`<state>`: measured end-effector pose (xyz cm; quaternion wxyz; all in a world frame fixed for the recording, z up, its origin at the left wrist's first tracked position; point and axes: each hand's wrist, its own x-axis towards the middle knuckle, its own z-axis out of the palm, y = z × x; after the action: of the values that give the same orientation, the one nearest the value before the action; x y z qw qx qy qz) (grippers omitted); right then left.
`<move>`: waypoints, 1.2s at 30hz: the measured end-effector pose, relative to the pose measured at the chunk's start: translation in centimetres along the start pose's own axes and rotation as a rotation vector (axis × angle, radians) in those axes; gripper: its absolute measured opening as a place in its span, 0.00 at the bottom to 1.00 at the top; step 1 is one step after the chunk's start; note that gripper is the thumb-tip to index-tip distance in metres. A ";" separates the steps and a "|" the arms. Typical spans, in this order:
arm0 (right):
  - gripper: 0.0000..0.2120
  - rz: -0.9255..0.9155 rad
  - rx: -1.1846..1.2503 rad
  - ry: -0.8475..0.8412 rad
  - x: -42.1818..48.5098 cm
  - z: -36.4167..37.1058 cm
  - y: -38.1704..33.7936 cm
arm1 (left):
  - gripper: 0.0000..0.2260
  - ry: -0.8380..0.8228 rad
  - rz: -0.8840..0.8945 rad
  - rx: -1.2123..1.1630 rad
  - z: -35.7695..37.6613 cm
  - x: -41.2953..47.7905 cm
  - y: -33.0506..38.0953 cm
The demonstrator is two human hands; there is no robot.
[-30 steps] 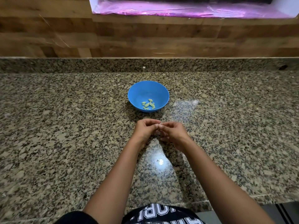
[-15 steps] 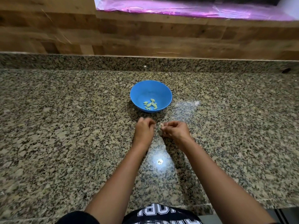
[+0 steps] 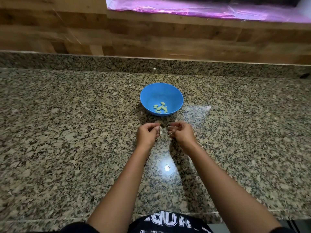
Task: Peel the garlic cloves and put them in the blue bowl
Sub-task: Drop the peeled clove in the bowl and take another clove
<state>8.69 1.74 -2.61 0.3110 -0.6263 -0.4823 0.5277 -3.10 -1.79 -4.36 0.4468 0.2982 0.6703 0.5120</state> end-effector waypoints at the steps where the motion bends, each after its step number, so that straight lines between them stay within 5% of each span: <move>1: 0.12 -0.011 -0.011 -0.009 0.0 0.1 -0.2 | 0.08 0.003 0.001 -0.005 -0.1 -0.1 0.0; 4: 0.15 -0.011 0.009 -0.061 -0.2 -0.2 -0.9 | 0.08 0.002 -0.007 -0.030 -0.1 -0.2 0.0; 9: 0.01 -0.077 0.081 -0.017 -1.4 -1.6 -1.0 | 0.05 -0.079 -0.028 -0.128 -0.2 -0.9 0.7; 11: 0.04 -0.075 0.044 -0.047 -2.0 -2.2 -0.8 | 0.04 -0.168 -0.057 -0.161 -0.3 -1.5 0.7; 16: 0.04 0.082 0.135 -0.317 -3.7 -3.1 0.0 | 0.04 -0.323 -0.104 -0.266 -0.1 -3.6 -0.3; 23: 0.06 0.259 0.372 -0.267 -5.2 -4.1 1.5 | 0.09 -0.318 0.020 -0.231 0.5 -5.7 -1.1; 27: 0.04 0.174 0.182 -0.210 -5.5 -4.6 1.0 | 0.08 -0.246 0.168 -0.019 0.4 -5.5 -1.6; 31: 0.01 0.040 -0.217 -0.125 -5.0 -4.5 0.7 | 0.13 -0.279 0.517 0.639 -0.2 -5.7 -3.2; 34: 0.01 0.004 -0.508 -0.128 -4.4 -4.0 0.3 | 0.23 -0.241 0.575 1.113 -0.4 -6.3 -4.8; 36: 0.00 0.007 -0.643 -0.153 -4.0 -3.6 0.0 | 0.25 -0.237 0.573 1.215 -0.4 -6.3 -5.1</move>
<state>12.22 -1.61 -0.28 0.0584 -0.6527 -0.6439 0.3949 -0.46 -8.90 -7.35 0.1173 0.7159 0.6799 0.1069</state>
